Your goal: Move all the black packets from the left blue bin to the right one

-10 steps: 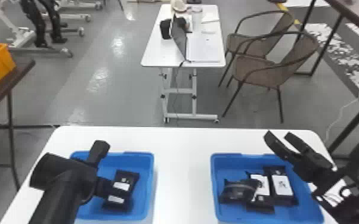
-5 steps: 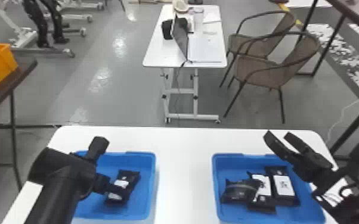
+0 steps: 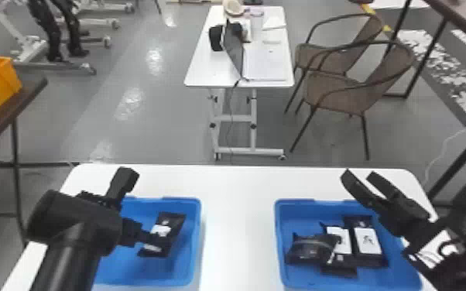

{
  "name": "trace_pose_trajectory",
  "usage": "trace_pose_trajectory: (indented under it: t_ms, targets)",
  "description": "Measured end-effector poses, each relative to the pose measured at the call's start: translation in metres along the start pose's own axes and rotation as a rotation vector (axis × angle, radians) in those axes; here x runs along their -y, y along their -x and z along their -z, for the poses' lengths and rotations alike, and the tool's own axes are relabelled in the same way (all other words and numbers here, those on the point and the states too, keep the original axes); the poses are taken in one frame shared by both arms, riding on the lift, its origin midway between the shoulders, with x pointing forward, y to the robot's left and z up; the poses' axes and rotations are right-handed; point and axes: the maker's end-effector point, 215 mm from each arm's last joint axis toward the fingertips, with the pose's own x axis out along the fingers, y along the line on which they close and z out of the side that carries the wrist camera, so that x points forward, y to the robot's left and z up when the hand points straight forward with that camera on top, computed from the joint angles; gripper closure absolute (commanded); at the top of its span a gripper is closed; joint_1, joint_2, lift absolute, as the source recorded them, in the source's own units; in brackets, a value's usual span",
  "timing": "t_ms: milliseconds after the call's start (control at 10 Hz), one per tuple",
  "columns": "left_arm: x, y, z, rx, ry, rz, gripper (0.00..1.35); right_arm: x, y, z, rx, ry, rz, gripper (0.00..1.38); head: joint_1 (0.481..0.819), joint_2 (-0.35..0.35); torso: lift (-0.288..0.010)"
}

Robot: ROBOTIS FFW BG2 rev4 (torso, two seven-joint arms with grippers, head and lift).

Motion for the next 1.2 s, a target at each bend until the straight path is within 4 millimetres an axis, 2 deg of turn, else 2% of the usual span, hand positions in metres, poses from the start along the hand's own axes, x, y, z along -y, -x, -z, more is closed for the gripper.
trace_pose_trajectory:
  t_ms: [100, 400, 700, 900, 1000, 1200]
  targets:
    - [0.009, 0.01, -0.012, 0.038, -0.03, 0.003, 0.82, -0.001, -0.001, 0.0, 0.0, 0.0, -0.003, 0.11, 0.695, 0.024, 0.0]
    - [0.049, 0.036, -0.095, 0.2, -0.291, -0.001, 0.82, -0.016, -0.013, -0.006, 0.014, -0.008, -0.047, 0.11, 0.695, -0.014, 0.0]
    - [0.102, 0.048, -0.174, 0.36, -0.496, 0.024, 0.82, -0.042, -0.033, -0.024, 0.052, 0.005, -0.12, 0.11, 0.695, -0.051, 0.0]
    - [0.146, 0.061, -0.219, 0.461, -0.593, 0.067, 0.82, -0.051, -0.041, -0.035, 0.085, 0.006, -0.142, 0.11, 0.695, -0.09, 0.0]
    - [0.169, 0.066, -0.236, 0.508, -0.629, 0.103, 0.82, -0.051, -0.043, -0.039, 0.091, 0.021, -0.142, 0.11, 0.695, -0.101, 0.0]
    - [0.211, 0.071, -0.256, 0.6, -0.666, 0.197, 0.82, -0.052, -0.051, -0.051, 0.102, 0.067, -0.139, 0.11, 0.695, -0.147, 0.0]
